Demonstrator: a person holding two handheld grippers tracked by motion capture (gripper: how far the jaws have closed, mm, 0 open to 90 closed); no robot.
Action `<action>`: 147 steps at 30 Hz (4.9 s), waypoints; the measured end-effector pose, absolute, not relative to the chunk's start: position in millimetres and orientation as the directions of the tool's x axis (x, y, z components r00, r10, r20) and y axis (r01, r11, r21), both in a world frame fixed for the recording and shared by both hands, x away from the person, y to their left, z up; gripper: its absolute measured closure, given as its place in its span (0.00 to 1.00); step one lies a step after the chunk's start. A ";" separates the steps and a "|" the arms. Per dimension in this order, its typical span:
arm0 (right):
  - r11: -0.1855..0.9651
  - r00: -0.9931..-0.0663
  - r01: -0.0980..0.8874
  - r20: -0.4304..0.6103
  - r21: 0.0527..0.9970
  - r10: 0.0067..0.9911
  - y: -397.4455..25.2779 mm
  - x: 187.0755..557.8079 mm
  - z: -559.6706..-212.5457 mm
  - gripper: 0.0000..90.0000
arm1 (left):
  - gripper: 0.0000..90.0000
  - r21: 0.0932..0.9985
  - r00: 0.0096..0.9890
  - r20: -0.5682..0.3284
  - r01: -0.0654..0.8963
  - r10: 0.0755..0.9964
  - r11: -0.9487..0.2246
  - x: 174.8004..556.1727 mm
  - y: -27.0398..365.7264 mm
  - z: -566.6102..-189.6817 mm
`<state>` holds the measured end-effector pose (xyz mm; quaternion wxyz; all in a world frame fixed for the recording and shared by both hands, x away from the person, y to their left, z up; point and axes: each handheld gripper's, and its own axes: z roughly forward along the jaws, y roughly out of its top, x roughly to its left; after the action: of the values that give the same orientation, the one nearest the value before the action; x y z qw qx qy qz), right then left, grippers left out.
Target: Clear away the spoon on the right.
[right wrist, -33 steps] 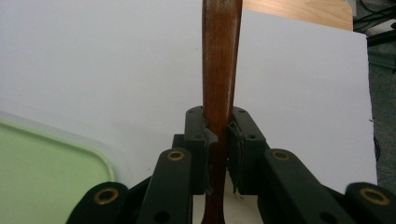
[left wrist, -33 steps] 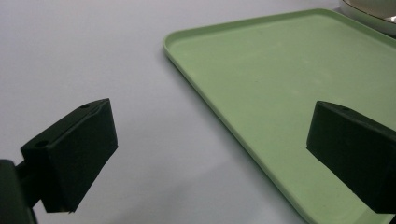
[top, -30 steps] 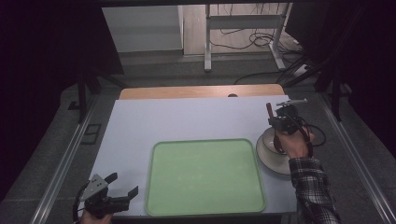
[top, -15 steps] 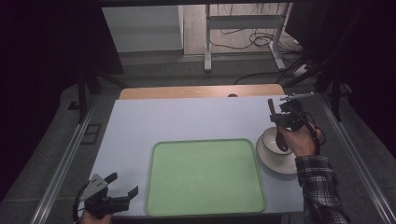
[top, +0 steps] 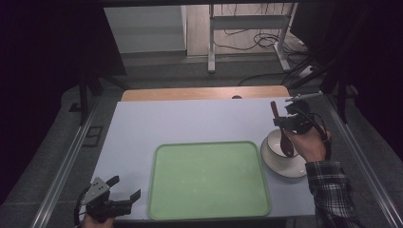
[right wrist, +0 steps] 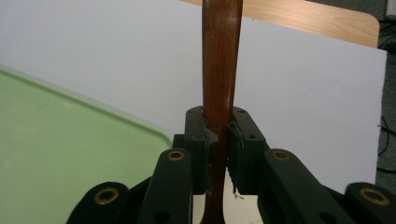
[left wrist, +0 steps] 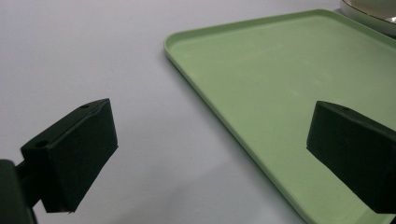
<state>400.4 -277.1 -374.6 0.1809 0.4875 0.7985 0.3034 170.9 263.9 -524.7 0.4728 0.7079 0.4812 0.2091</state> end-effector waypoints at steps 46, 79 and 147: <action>0.478 -0.565 0.783 0.134 0.399 0.814 -204.3 356.3 -435.7 0.88 | 0.01 0.871 0.452 -0.157 0.483 0.878 -0.093 171.1 263.2 -524.6; 0.499 -0.571 0.785 0.115 0.366 0.813 -189.2 351.3 -485.3 0.79 | 0.01 0.873 0.452 -0.156 0.479 0.878 -0.091 170.5 263.3 -524.0; 0.572 -0.698 0.548 -0.043 0.611 0.715 -191.0 315.8 -509.8 1.00 | 0.02 0.873 0.459 -0.155 0.479 0.875 -0.096 171.3 263.0 -525.1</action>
<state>315.8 -191.0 -509.8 0.1443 0.3611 0.8746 0.2895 171.3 263.0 -525.1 0.4743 0.7102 0.4765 0.2089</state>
